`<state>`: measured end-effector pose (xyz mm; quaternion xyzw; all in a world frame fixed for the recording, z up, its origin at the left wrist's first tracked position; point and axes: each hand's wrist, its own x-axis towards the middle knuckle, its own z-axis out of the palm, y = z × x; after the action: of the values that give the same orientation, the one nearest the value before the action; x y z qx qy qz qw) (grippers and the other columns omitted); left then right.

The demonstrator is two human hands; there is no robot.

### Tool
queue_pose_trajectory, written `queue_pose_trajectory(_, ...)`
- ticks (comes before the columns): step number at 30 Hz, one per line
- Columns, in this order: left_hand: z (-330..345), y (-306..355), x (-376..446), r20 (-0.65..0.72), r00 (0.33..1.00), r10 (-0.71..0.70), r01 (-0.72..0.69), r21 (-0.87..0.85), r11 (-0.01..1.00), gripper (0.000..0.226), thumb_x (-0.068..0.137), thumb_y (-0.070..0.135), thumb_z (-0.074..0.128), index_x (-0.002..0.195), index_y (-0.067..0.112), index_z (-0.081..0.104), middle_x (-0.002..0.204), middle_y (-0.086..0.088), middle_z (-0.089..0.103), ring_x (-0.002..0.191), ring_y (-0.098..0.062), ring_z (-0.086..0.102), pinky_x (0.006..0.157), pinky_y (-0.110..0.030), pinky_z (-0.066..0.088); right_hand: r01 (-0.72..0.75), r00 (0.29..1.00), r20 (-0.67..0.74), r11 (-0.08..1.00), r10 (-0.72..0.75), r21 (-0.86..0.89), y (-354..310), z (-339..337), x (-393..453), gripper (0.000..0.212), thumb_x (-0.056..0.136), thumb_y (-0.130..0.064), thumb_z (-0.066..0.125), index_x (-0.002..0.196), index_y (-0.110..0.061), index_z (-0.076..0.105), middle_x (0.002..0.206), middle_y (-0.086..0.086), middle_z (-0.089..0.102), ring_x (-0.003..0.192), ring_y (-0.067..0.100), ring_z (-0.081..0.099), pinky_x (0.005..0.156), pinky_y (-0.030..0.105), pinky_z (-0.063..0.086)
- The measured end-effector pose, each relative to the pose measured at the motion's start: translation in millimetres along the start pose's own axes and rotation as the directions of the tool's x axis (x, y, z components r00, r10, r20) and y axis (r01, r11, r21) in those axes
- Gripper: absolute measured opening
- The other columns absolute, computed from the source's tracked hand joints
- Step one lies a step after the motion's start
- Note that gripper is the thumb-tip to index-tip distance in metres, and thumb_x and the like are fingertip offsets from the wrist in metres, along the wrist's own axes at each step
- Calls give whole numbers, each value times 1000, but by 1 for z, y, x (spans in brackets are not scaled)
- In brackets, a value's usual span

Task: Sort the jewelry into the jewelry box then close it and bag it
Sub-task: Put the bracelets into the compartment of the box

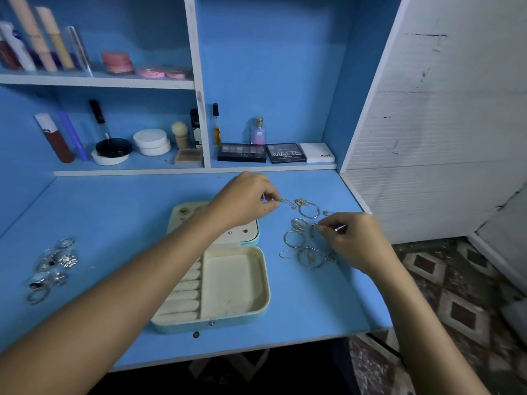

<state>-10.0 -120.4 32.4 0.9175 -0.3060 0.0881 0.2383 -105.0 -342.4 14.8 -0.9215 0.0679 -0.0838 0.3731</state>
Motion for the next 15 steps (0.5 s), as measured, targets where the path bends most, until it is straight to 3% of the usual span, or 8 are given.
queue_pose_trajectory(7,27,24,43,162,983,85,-92,34,995,15,88,24,71,100,19,79,92,3,70,81,-8,52,84,-32,48,49,989,145,988,-28,-145,2,-13,-4,7,89,-23,70,85,-23,76,82,-15,70,63,-6,56,58,3,40)
queue_pose_trajectory(11,39,36,52,214,975,63,-72,33,997,16,87,24,71,101,19,78,97,2,72,89,-13,59,84,-31,50,103,973,223,971,-54,-214,-2,-12,-8,9,86,-19,70,80,-20,77,76,-8,71,56,-6,54,56,6,40)
queue_pose_trajectory(15,49,39,57,251,967,32,-52,71,996,22,88,28,71,108,20,76,104,1,71,99,-17,60,78,-26,44,117,965,258,960,-49,-254,-4,-9,-10,9,86,-18,69,84,-20,77,81,-8,71,66,4,58,57,10,41)
